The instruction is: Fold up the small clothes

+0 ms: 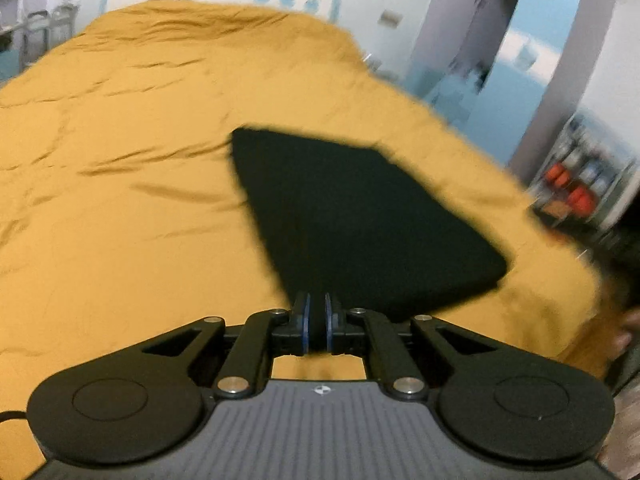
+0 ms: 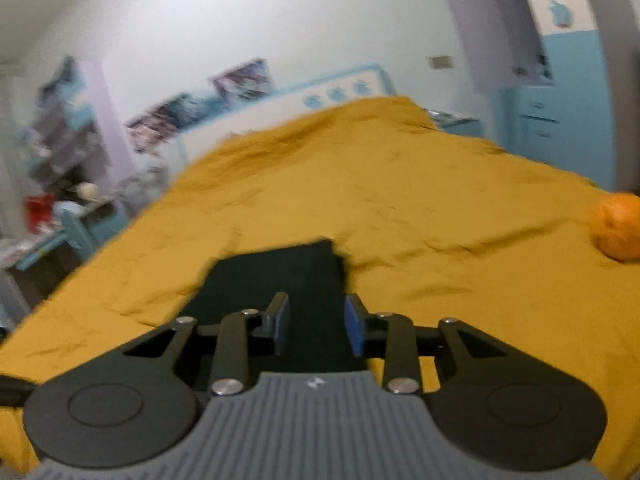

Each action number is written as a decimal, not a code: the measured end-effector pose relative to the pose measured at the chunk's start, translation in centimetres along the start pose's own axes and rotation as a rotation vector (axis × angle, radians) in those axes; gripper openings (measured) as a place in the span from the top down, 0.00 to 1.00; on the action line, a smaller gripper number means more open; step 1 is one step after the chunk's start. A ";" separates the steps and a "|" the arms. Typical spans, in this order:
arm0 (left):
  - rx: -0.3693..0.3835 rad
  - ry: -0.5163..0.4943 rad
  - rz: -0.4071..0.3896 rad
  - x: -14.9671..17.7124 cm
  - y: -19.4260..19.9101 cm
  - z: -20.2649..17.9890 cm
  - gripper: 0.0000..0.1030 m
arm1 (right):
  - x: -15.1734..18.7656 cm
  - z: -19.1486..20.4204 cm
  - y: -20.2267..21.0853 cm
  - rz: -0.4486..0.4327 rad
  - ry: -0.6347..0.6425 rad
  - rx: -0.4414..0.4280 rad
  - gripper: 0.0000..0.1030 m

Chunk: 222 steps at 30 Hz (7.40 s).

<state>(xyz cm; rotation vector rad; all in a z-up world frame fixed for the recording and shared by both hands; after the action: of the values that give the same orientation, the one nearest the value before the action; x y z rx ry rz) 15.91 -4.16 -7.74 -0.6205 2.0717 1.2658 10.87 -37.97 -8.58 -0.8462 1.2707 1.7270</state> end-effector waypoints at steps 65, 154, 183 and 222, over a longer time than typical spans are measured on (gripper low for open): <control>0.539 0.672 0.263 1.1 -15.5 9.1 0.21 | -1.2 -5.0 -36.4 0.601 -0.576 -0.602 0.22; 0.229 0.943 -0.069 8.6 1.8 27.5 0.46 | 8.1 21.5 -28.1 0.883 -0.261 -0.651 0.32; 0.136 0.792 0.057 8.7 2.7 26.2 0.79 | 8.0 22.6 -23.5 0.874 -0.069 -0.556 0.82; 0.155 0.722 -0.290 -6.3 1.8 40.7 0.83 | 0.8 32.7 -38.9 0.576 -0.202 -0.607 0.43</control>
<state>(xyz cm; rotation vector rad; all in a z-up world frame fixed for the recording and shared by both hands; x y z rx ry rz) 29.89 33.71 -16.12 -1.4007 2.4784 0.7586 43.68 0.05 -16.79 -0.6299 0.9015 2.6657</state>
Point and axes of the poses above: each gripper's, at about its wrist camera, not at the fingertips, and y roughly against the way its jaws point, z to its left, x to its underside, the point moved 5 cm from there along -y, roughly the way its jaws point, and after that the axes turned 6 degrees about x, right-handed, at the moved point
